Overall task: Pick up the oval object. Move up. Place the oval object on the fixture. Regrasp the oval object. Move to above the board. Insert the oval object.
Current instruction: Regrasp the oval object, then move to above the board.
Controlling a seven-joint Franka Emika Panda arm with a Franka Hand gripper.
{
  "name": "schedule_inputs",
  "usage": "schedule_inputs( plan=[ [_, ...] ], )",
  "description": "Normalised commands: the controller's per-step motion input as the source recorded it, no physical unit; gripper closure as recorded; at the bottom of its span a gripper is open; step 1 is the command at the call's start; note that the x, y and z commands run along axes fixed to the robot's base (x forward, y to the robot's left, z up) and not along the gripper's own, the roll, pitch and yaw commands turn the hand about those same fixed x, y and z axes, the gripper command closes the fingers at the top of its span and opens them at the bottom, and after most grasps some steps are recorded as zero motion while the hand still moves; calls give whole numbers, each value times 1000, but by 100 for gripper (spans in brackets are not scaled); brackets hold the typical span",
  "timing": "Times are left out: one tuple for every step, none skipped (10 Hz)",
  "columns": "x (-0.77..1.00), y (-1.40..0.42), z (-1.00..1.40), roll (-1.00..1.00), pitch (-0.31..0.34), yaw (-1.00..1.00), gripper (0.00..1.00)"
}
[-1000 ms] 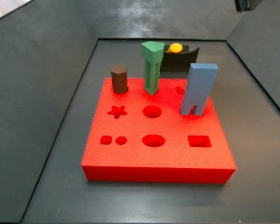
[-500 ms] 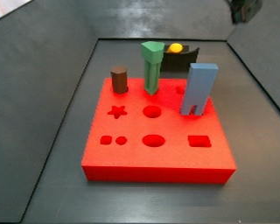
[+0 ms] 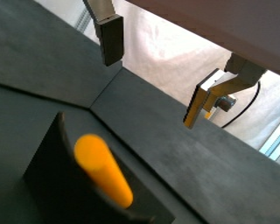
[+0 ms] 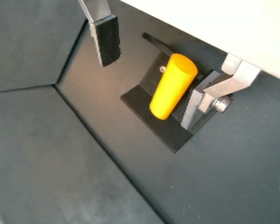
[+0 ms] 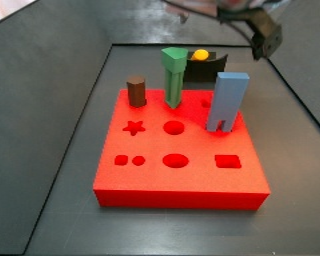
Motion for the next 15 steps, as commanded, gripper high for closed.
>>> schedule_inputs(
  plan=[
    [84,51,-1000,76,-104,22,0],
    [94,44,-1000,79,-92,-6,0],
    [102,37,-1000,78,-76,-21,0],
    [100,26,-869,74,-55,-30,0],
    [89,21,-767,74,-46,-32,0],
    [77,11,-564,73,-32,-29,0],
    [69,10,-416,74,-22,-25,0],
    [70,8,-226,67,-14,-12,0],
    [28,1,-183,58,1,-8,0],
    [0,0,0,0,0,0,100],
    [-223,-90,1000,353,26,-65,100],
    [-223,-92,1000,336,17,-67,100],
    [-221,-91,1000,291,-5,-65,100],
    [-212,-78,1000,145,-29,-35,100],
    [-206,-75,1000,86,-35,-33,100]
  ],
)
